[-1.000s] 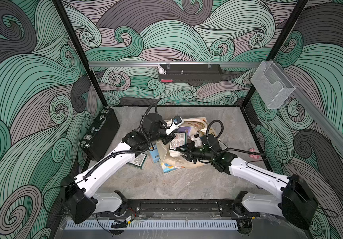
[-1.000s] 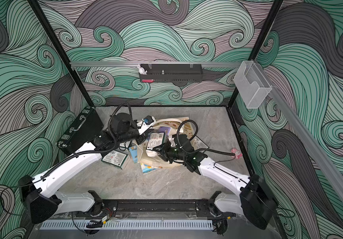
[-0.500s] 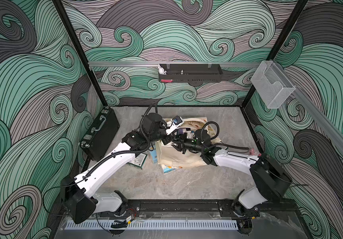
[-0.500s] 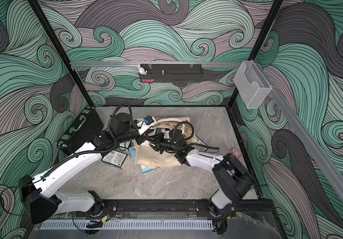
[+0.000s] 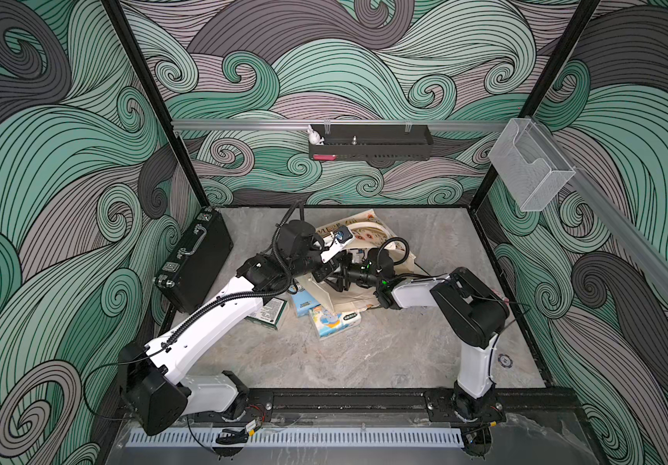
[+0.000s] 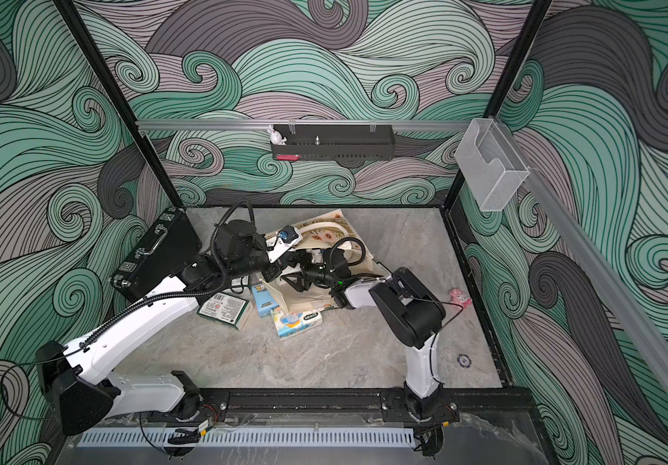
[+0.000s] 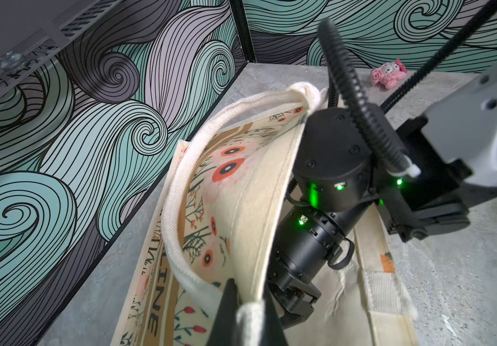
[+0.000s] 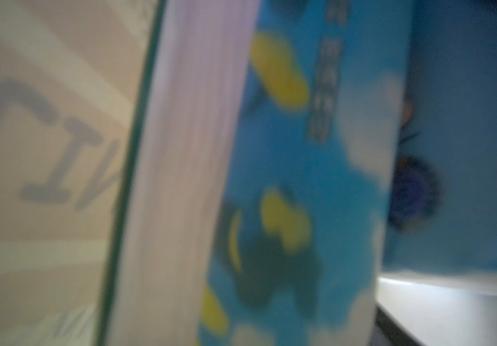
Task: Put tissues into the canvas bag
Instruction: Place the pack of facial tissues in the canvas bag.
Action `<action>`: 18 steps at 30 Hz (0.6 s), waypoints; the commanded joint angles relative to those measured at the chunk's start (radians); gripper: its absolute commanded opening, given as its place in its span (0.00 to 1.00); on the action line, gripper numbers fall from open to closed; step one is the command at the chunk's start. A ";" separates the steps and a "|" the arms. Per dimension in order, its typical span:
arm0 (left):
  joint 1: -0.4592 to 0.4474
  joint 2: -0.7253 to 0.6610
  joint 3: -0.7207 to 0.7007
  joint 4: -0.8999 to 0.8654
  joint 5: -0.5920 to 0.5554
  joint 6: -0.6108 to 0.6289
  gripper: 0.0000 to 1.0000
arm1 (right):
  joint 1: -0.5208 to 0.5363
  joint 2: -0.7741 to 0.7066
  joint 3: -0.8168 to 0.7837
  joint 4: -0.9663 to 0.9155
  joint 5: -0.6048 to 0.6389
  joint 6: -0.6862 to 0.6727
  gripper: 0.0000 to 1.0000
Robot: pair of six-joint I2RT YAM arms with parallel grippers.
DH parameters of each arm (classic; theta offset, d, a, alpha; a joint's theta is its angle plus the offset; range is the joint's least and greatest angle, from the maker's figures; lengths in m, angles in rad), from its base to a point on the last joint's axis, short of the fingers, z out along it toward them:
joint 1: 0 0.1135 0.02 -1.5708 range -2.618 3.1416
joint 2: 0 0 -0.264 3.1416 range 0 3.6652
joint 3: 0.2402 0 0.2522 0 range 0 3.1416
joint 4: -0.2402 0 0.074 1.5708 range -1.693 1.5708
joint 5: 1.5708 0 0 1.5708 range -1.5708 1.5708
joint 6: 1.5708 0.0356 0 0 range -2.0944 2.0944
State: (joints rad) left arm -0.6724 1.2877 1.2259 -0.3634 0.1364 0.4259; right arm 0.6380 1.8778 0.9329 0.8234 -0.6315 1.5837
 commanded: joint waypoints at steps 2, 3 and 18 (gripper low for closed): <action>-0.018 -0.024 0.031 0.064 0.089 0.004 0.00 | -0.027 -0.206 0.075 -0.609 0.055 -0.407 0.88; -0.018 -0.024 0.031 0.063 0.088 0.005 0.00 | -0.027 -0.251 0.110 -0.746 0.086 -0.500 0.89; -0.017 -0.016 0.037 0.051 0.069 0.017 0.00 | 0.004 -0.576 0.128 -1.341 0.227 -1.172 0.57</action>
State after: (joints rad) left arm -0.6830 1.2858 1.2266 -0.3279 0.1699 0.4370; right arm 0.6189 1.3422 1.0801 -0.4835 -0.4458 0.5774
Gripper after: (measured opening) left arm 0.078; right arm 0.626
